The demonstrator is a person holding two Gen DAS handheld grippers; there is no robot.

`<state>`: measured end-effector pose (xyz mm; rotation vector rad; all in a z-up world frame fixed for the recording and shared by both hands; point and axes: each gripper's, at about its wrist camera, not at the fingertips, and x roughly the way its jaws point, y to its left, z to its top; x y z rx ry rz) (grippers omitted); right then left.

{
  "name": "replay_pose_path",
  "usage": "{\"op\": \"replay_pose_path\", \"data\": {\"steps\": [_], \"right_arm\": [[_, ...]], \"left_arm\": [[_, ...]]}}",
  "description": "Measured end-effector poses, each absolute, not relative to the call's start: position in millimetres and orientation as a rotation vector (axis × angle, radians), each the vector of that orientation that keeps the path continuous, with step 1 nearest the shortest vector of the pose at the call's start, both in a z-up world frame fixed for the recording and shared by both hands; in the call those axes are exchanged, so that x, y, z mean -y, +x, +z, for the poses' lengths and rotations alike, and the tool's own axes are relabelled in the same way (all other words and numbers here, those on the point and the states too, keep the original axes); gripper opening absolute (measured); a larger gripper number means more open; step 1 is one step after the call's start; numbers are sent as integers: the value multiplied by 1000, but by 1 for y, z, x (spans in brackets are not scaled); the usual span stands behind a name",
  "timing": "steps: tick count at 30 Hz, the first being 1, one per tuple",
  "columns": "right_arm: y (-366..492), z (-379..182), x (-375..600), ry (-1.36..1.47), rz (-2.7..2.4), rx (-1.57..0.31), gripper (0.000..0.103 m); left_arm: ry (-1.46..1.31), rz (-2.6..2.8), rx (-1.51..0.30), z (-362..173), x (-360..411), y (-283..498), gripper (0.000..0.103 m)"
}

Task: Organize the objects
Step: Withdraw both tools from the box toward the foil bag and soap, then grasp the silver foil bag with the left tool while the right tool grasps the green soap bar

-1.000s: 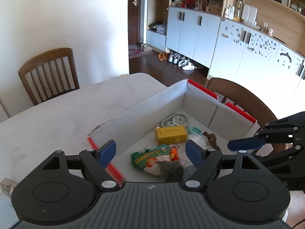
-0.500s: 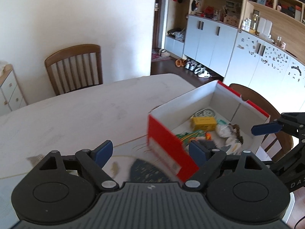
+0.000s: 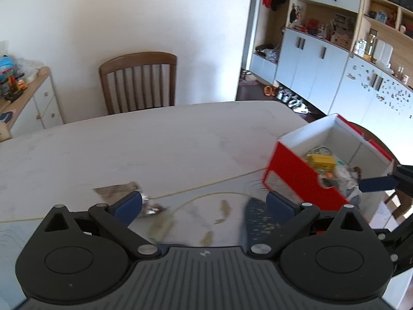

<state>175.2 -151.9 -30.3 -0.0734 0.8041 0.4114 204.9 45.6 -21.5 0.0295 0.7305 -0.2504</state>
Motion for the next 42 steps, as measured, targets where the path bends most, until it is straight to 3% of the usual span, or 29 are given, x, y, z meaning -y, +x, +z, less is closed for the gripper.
{"op": "replay_pose_path", "data": {"steps": [15, 28, 42], "right_arm": [[199, -69, 59, -104, 489, -859, 101], [239, -108, 26, -145, 472, -897, 98], [271, -135, 10, -157, 496, -919, 72]], "left_arm": [[2, -198, -807, -60, -126, 245, 103], [13, -177, -863, -110, -134, 289, 103], [35, -158, -861, -132, -127, 305, 102]]}}
